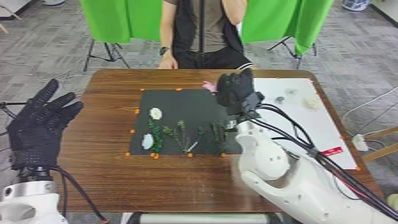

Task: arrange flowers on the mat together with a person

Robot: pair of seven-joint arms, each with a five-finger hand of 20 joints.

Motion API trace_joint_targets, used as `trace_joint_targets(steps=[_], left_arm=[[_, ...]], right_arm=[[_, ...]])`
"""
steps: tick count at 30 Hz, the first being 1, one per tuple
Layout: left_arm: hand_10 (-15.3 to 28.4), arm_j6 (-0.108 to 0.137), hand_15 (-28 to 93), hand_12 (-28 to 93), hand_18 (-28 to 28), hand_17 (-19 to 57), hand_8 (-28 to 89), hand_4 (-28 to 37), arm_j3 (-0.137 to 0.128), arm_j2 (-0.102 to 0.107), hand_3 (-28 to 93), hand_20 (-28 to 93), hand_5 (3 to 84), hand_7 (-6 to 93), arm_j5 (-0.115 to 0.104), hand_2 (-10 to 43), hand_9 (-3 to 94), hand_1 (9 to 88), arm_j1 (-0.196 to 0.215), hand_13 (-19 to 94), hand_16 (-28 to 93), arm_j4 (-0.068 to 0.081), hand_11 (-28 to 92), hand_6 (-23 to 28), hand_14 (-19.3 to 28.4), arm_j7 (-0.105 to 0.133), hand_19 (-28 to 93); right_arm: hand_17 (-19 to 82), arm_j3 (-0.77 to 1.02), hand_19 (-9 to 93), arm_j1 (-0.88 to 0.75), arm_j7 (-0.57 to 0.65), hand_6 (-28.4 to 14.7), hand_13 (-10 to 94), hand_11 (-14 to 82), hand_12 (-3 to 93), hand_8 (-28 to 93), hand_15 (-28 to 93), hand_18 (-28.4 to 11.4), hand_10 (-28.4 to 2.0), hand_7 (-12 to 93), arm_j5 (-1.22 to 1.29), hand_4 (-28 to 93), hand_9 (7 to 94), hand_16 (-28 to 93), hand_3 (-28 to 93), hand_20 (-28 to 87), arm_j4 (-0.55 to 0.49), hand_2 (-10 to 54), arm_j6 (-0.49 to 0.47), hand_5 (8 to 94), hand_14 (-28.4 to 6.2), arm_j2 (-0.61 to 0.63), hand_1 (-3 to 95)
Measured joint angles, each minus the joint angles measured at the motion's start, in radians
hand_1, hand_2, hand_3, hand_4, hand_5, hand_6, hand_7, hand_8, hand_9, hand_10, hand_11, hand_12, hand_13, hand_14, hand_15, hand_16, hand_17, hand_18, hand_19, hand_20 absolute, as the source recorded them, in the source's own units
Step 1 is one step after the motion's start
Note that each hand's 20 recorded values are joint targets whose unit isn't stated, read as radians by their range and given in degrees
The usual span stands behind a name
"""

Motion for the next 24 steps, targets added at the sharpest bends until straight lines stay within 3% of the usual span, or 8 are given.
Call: trace_joint_targets(steps=[10, 16, 24], left_arm=[[19.8, -0.003, 54, 12, 25.9, -3.2, -6, -27.7, 0.017, 0.009, 77, 25, 38.9, 5.6, 0.000, 6.3, 39.7, 21.4, -0.024, 31, -7, 0.004, 24, 9.1, 27.0, 0.001, 59], [19.8, -0.009, 54, 12, 25.8, -3.2, -6, -27.6, 0.029, 0.011, 77, 26, 38.9, 5.6, 0.001, 6.3, 39.8, 21.5, -0.050, 31, -7, 0.012, 24, 9.1, 27.0, -0.001, 58], [19.9, -0.017, 54, 12, 25.8, -3.2, -6, -27.5, 0.030, 0.013, 77, 26, 39.0, 5.7, 0.003, 6.3, 39.8, 21.6, -0.059, 31, -7, 0.014, 24, 9.2, 26.9, -0.007, 58]], right_arm=[[16, -0.289, 52, 0.230, -0.058, 6.1, 65, 10.1, 33.0, -7, 46, -13.8, -6.2, 26, 0.030, -28, 82.0, 26, 60, 15, 0.129, -9.5, -0.054, 81.3, -4.2, -0.113, 56.2], [14, -0.320, 49, 0.267, -0.054, 6.9, 60, 18.1, 21.8, -8, 44, -14.0, -8.1, 27, 0.068, -28, 71.4, 21, 60, 16, 0.171, -9.5, -0.107, 81.0, -6.4, -0.137, 55.4], [13, -0.325, 47, 0.262, -0.081, 7.6, 59, 20.8, 17.4, -9, 45, -13.9, -8.8, 27, 0.066, -28, 68.8, 17, 60, 16, 0.180, -9.5, -0.196, 80.5, -6.7, -0.136, 54.7]])
